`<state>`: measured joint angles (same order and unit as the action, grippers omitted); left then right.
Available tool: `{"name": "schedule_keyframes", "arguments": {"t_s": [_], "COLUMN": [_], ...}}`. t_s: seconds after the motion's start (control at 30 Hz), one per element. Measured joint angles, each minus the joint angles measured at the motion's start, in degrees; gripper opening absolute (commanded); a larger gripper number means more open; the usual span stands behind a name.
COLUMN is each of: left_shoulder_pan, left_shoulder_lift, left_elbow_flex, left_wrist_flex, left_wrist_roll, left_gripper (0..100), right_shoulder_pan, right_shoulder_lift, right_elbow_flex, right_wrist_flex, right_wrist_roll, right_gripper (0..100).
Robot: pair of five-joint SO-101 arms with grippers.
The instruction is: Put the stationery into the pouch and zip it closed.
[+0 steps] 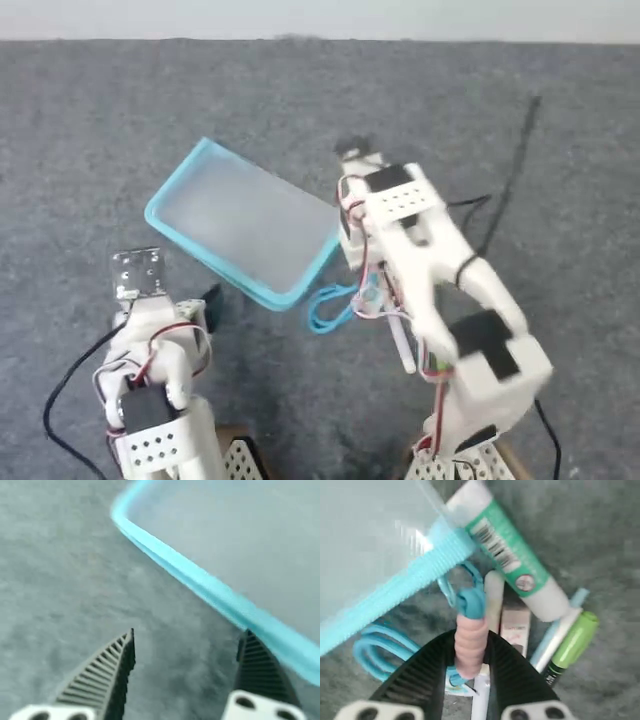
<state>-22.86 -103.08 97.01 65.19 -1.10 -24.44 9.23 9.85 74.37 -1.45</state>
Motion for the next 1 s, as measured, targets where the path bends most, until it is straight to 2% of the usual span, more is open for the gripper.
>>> {"name": "schedule_keyframes", "arguments": {"t_s": [0.1,0.2,0.37,0.5,0.67,0.8,1.0], "left_shoulder_pan": [-5.45,-6.95,-6.86,-6.86,-6.51,-2.2,7.56], "left_shoulder_lift": [0.0,0.0,0.0,0.0,0.0,0.7,18.9], "left_elbow_flex": [0.0,0.0,0.0,0.0,-3.34,-8.62,-24.09], "left_wrist_flex": [-2.73,-3.78,-3.87,-3.87,-7.3,-7.3,-6.59], "left_wrist_roll": [-8.18,-15.74,-17.76,-19.6,-20.13,-18.11,-8.09], "left_gripper": [31,31,31,31,32,32,32], "right_shoulder_pan": [0.7,2.11,4.66,5.54,5.63,5.63,5.63], "right_shoulder_lift": [-8.62,-18.37,-35.43,-46.95,-57.05,-61.1,-61.63], "right_elbow_flex": [4.57,12.57,27.25,32.0,33.05,33.05,34.2], "right_wrist_flex": [-1.05,-6.77,-14.68,-11.08,-4.22,-1.58,-0.62], "right_wrist_roll": [0.44,0.44,2.02,10.99,13.63,13.63,13.63], "right_gripper": [0.7,0.7,0.7,0.7,0.7,0.7,0.7]}}
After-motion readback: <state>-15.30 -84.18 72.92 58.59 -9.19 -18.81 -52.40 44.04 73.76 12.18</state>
